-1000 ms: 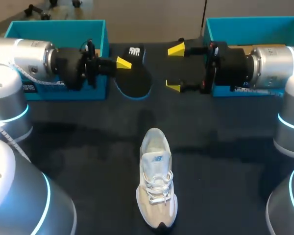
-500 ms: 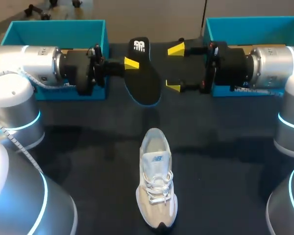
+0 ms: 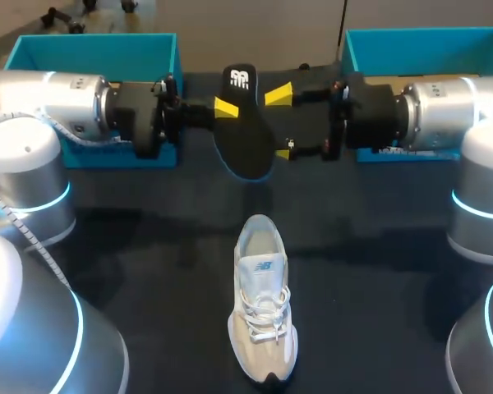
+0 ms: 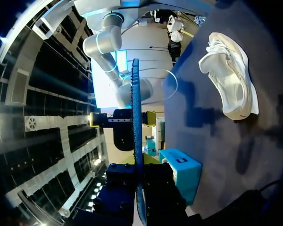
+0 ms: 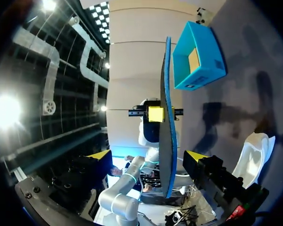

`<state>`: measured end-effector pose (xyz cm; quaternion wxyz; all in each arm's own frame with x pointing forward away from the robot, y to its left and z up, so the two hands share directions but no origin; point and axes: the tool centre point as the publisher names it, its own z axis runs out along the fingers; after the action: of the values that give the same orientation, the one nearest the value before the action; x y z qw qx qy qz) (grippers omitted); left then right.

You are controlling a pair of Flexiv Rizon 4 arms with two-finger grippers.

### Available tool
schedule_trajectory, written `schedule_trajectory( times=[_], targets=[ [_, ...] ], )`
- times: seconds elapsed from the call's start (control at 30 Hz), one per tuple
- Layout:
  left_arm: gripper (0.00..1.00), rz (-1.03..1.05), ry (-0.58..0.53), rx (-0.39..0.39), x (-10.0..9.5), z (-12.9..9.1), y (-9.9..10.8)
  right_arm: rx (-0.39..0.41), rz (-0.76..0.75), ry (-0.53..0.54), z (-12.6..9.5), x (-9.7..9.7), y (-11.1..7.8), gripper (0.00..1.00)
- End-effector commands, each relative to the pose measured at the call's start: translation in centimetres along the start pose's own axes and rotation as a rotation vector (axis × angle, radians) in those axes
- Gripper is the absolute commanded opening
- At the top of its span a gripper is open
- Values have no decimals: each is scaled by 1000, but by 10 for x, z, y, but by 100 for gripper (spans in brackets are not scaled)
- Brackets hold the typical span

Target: Take the shoe out of the shoebox, open the shoe tongue, remove and reinsert the insole, then place the shoe into the shoebox

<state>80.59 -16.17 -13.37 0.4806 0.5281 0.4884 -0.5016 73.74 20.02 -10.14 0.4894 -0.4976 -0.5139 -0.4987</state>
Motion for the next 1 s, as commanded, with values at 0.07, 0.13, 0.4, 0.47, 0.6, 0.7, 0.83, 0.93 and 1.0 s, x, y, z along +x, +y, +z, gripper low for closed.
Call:
schedule_trajectory(
  times=[0.07,0.13,0.4,0.47,0.6,0.7,0.83,0.93,1.0],
  targets=[
    [0,5,0,-1,-1,1,0,20,1,-19,9,-2,5,100],
    [0,13,-4,-3,-2,0,-1,27,-5,-29,10,-4,6,100],
    [0,30,-5,-14,-4,0,-1,53,1,-43,22,-16,10,99],
    [0,32,-5,-14,-3,1,-2,55,-4,-41,25,-17,10,93],
    [0,39,-5,-19,-1,3,-4,64,-2,-43,30,-20,12,71],
    [0,42,-2,-19,-2,4,-4,66,3,-47,31,-23,12,49],
    [0,45,-2,-17,-3,4,-5,41,-3,-49,30,-25,10,45],
    [0,47,-1,-18,-3,5,-5,24,-13,-52,27,-25,9,44],
    [0,47,-1,-18,-4,5,-5,12,-18,-57,25,-24,8,43]
  ],
)
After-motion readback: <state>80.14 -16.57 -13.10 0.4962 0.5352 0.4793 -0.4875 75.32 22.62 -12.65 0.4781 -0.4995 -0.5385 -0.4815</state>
